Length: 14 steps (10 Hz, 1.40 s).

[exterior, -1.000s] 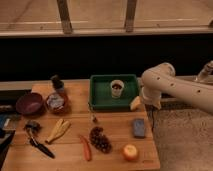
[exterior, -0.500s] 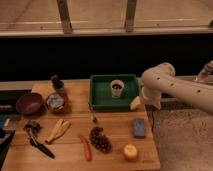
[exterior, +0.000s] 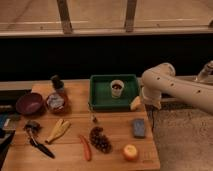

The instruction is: Place fork in purple bowl

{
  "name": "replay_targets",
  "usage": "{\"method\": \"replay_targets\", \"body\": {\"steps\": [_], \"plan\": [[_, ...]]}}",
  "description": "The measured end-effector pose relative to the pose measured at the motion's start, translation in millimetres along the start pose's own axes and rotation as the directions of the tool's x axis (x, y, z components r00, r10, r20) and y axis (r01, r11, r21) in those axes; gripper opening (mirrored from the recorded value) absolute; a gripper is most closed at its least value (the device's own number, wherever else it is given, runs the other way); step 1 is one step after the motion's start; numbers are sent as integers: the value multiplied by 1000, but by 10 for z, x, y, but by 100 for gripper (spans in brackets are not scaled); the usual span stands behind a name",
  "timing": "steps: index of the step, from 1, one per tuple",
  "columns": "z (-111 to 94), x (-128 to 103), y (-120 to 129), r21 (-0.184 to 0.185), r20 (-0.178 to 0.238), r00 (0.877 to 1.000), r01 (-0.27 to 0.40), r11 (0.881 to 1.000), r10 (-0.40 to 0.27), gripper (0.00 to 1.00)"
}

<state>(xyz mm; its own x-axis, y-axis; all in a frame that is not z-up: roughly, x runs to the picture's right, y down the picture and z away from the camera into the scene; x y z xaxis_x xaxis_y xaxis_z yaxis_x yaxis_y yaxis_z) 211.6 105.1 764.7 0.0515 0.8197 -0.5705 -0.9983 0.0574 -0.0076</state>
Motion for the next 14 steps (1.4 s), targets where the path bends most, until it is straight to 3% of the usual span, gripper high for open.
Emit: {"method": "replay_targets", "body": {"steps": [2,4,6,8,11,12,14], "plan": [[-40,103,289,25,19,991,128,991,-129,80],[-84,210,626,49,28,969,245,968,-246,80],[-181,245,1183,59,50,927,369,928,-372,80],[-301,292,1627,56,82,890,446,893,-449,80],[-499,466,2416,32,146,815,563,826,-561,80],[-534,515,2537,27,158,802,580,814,-576,80],[-533,519,2513,30,155,804,577,816,-574,80]]}}
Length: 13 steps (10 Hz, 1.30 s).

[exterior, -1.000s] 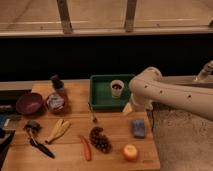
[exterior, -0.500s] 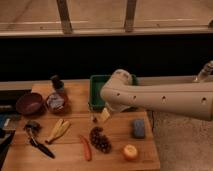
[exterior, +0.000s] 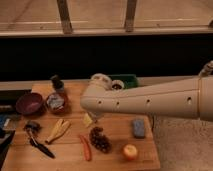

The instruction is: Place fork in purple bowl

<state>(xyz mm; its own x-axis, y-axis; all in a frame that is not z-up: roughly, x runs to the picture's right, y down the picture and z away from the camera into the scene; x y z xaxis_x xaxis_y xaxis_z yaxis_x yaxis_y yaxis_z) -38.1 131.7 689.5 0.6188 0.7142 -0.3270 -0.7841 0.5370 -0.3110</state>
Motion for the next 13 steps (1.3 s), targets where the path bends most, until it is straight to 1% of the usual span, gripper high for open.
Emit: {"method": "replay_targets", "body": {"steps": [2,3,4,5,7,9,10,11,12,13], "plan": [[12,15,6,-5,-6,1000,-4,1000,4,80],[70,71,-5,-25,-29,1000,-5,1000,4,80],[199,107,18,-57,-48,999,1,998,-4,80],[342,95,60,-85,-60,998,13,996,-18,80],[599,-38,240,-143,-82,995,36,989,-48,80],[898,-264,473,-196,-107,991,63,978,-85,80],[1001,-332,528,-216,-116,989,68,974,-95,80],[1058,-363,553,-227,-124,987,70,971,-100,80],[1128,-409,585,-231,-123,989,57,971,-87,80],[1152,-449,607,-205,-103,993,30,978,-52,80]]}}
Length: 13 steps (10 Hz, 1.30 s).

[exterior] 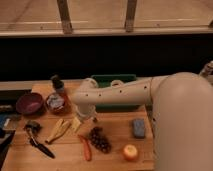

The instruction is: Place fork in purple bowl

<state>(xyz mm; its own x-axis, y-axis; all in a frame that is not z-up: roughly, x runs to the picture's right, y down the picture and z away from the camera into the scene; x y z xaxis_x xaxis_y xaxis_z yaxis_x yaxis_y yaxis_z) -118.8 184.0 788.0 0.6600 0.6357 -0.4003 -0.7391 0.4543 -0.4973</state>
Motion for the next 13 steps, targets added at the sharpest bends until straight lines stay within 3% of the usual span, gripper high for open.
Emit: {"method": "replay_targets", "body": {"steps": [2,4,7,9,13], "plan": [[-51,-64,19,54,83,995,-60,997,56,80],[-80,-89,41,73,123,990,-84,994,74,80],[9,-92,-44,45,107,991,-91,995,86,80],[115,-133,-273,15,96,990,-101,995,99,80],[226,-232,-447,0,75,992,-105,994,105,80]]}}
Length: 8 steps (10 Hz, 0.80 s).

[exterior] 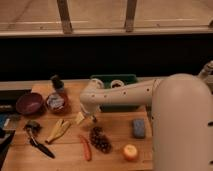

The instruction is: Place fork in purple bowl

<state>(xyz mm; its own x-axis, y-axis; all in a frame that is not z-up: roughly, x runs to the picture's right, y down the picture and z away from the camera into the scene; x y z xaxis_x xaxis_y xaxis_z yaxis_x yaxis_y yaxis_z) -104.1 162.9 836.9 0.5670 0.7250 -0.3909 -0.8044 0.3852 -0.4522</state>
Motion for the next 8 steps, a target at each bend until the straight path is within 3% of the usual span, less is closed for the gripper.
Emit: {"method": "replay_targets", "body": {"steps": [4,8], "plan": [[310,-70,5,-23,-59,998,14,1000,-15,80],[376,-193,83,-30,-77,996,34,999,-37,80]]}}
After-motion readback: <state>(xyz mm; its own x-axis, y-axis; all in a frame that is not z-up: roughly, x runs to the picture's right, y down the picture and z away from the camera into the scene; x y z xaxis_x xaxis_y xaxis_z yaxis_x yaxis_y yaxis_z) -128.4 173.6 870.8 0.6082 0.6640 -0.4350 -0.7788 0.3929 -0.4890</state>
